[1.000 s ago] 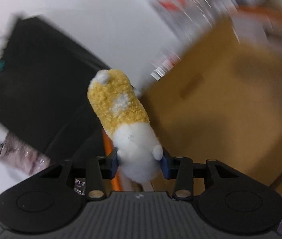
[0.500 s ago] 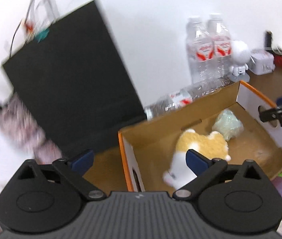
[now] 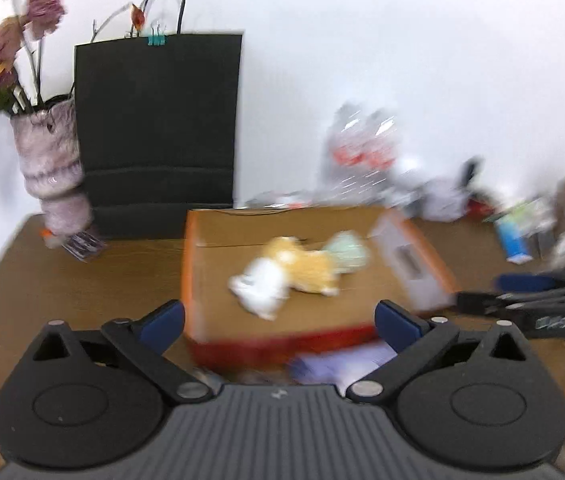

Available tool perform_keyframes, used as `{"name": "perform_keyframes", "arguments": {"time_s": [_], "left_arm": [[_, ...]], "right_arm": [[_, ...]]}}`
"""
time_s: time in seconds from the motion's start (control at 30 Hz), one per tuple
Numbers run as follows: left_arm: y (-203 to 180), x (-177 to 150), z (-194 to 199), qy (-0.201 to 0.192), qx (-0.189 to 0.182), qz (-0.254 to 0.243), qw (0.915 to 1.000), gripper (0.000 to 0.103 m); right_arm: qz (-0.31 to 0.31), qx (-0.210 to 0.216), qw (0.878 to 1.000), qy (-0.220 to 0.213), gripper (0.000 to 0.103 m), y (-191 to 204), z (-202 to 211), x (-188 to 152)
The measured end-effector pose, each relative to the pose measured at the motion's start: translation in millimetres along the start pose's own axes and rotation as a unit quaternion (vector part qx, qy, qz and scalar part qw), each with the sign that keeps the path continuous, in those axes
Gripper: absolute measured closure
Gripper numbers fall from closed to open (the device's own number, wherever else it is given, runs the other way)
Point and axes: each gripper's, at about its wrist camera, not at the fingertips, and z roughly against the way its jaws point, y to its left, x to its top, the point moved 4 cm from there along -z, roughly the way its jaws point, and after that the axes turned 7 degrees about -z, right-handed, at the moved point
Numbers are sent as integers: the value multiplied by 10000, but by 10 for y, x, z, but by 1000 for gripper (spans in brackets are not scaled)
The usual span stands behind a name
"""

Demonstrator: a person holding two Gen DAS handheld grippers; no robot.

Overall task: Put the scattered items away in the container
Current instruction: 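Carry both items over the cardboard box and open both grippers to drop them, then reach the left gripper to the red rose and grasp it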

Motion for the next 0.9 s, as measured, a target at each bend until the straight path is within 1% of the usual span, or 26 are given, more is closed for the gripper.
{"name": "perform_keyframes", "arguments": {"time_s": [0.07, 0.13, 0.17, 0.2, 0.27, 0.3, 0.33, 0.4, 0.47, 0.5, 0.57, 0.63, 0.7, 0.73, 0.9], "left_arm": [[-108, -451, 241, -318, -41, 251, 9992, 0], [-244, -914, 378, -482, -98, 285, 9984, 0], [-303, -1108, 407, -462, -91, 238, 9986, 0], [-352, -1294, 411, -390, -35, 191, 9991, 0], [-437, -1596, 362, -167, 219, 98, 9996, 0], [-463, -1703, 338, -113, 263, -1, 9996, 0], [-486, -1779, 320, -93, 294, -124, 9994, 0], [-486, -1907, 274, -82, 516, -187, 9985, 0], [-442, -1988, 220, 71, 652, -117, 9978, 0], [-431, -2014, 196, 163, 656, -92, 9977, 0], [-388, -2032, 179, 259, 598, 9, 9979, 0], [-374, -2058, 147, 337, 514, 114, 9980, 0], [-386, -2053, 109, 397, 568, 34, 9976, 0], [-413, -2056, 90, 438, 620, -39, 9971, 0], [-449, -2064, 69, 517, 707, -180, 9960, 0]], "right_arm": [[19, 45, 9993, -368, 15, 20, 227, -410], [216, 55, 9979, -606, 10, 33, 373, -853], [321, 68, 9973, -653, 7, 47, 409, -1064], [441, 105, 9969, -651, 7, 64, 434, -1260], [617, 97, 9970, -447, 7, 96, 418, -1582], [626, -5, 9975, -332, 7, 103, 390, -1696], [558, -194, 9980, -204, 7, 103, 349, -1792], [372, -492, 9981, 61, 8, 97, 265, -1931], [371, -454, 9982, 123, 11, 120, 235, -2052], [458, -462, 9978, 112, 11, 144, 232, -2090], [632, -580, 9963, 64, 10, 178, 239, -2140], [625, -573, 9964, 72, 9, 172, 256, -2145], [577, -596, 9965, 94, 2, 159, 246, -2129], [574, -622, 9963, 124, 0, 154, 233, -2130], [526, -727, 9959, 119, 0, 113, 196, -2122]]}}
